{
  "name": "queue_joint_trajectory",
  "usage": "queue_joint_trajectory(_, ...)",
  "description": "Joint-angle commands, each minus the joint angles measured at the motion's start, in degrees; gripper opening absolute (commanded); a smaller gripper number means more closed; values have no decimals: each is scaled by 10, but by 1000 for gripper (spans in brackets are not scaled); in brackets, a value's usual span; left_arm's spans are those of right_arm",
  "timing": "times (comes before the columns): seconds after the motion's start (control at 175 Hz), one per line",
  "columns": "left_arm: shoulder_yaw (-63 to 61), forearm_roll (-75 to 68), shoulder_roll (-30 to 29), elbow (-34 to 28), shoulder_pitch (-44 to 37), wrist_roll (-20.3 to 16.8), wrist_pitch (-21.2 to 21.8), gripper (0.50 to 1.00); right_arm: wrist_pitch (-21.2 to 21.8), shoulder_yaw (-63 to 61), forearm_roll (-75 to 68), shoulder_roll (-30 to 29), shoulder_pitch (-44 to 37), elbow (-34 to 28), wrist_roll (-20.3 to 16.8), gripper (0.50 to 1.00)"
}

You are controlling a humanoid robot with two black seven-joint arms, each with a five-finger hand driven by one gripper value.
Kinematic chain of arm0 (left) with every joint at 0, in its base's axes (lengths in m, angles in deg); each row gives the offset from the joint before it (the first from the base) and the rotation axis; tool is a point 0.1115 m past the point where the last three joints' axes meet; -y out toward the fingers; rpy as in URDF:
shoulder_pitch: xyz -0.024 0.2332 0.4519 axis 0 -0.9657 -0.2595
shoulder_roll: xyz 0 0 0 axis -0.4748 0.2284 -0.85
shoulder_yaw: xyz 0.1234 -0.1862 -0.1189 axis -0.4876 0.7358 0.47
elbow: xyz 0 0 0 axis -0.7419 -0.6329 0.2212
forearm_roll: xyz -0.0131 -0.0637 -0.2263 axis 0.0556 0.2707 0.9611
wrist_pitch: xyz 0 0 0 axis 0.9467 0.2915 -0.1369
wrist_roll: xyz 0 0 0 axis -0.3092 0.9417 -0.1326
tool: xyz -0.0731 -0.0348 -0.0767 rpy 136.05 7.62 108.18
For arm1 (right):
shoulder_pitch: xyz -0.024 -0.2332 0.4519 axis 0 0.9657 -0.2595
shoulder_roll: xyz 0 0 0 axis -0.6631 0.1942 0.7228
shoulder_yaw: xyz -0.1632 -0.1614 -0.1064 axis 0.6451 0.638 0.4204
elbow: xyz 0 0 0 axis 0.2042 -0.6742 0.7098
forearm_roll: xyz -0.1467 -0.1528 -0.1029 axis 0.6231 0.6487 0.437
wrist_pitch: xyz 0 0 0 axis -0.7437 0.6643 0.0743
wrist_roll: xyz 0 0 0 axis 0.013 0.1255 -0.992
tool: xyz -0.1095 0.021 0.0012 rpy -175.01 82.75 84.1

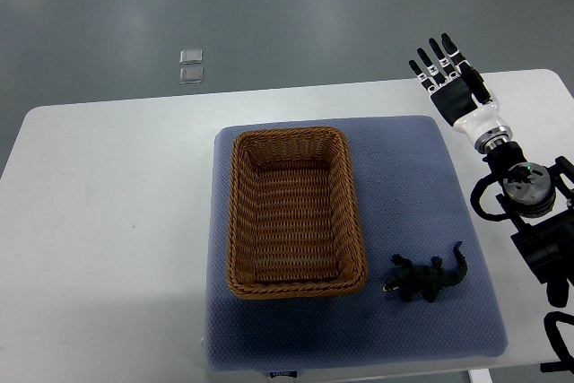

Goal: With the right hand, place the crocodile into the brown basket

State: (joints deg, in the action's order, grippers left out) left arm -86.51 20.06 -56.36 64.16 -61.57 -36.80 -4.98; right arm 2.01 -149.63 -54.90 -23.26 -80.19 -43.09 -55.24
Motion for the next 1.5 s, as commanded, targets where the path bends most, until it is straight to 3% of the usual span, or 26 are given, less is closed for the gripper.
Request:
queue_joint_trajectory(0.0, 0, 0, 0, 0, 0, 0, 0, 1000, -1, 2, 1, 0, 1, -1, -1, 928)
queue_joint_trajectory(0.331, -1, 0, 0, 3, 0, 0, 1, 1000, 3, 8, 3, 3, -3, -4, -4, 928)
queue_joint_trajectory(0.582, -2, 0, 0, 5, 1, 0, 1, 1000, 19, 65, 99, 59, -25, -18, -14, 928)
queue_joint_trajectory(0.833, -2, 0, 0, 21, 3, 0, 1, 1000, 38, 180, 306, 155, -78, -91, -25, 928)
queue_joint_trajectory(1.101, -1, 0, 0, 23, 10, 0, 1, 1000, 90, 257, 422, 260, -141, -214, -97, 928)
queue_joint_trajectory(1.198, 0, 0, 0, 30, 10, 0, 1, 1000, 128, 307, 474, 312, -170, -274, -118, 928)
queue_joint_trajectory(1.495, 0, 0, 0, 33, 11, 0, 1, 1000, 129, 410, 586, 425, -225, -398, -148, 928)
